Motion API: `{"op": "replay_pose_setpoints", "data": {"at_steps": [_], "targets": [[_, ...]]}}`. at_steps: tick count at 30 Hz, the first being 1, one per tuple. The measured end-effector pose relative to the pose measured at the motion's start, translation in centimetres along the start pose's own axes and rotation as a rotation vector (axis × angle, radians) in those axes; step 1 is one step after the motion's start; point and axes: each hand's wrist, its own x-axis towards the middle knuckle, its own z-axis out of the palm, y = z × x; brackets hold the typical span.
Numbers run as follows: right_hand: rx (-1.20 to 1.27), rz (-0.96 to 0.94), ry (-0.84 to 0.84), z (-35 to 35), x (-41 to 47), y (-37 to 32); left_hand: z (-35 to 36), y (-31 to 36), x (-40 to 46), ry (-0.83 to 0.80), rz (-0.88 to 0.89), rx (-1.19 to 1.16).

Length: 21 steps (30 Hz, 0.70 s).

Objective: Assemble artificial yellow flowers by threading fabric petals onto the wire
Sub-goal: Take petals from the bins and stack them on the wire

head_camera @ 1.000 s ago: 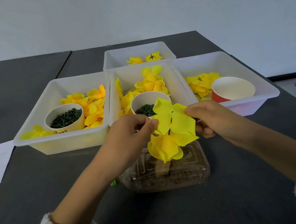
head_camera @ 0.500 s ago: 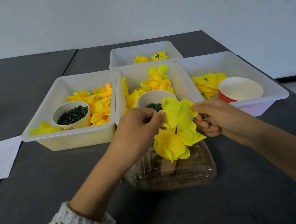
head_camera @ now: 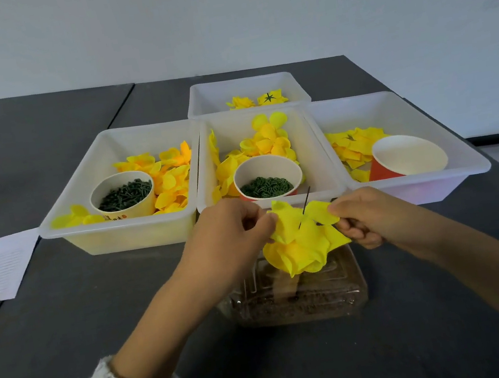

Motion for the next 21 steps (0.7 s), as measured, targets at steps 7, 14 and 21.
{"op": "replay_pose_setpoints", "data": {"at_steps": [7,14,21], "targets": [[-0.254,-0.188,0.085,1.4,-0.5,2.1,0.9,-0.6,-1.5,-0.007,-0.092,0.319],[-0.350,-0.225,0.065,1.5,-0.6,2.1,1.5,-1.2,-1.4,-0.052,-0.090,0.320],[-0.134,-0.037,0.090,-5.6,1.2,-2.8,-1.2,-1.7,-1.3,-0.092,-0.174,0.194]]}}
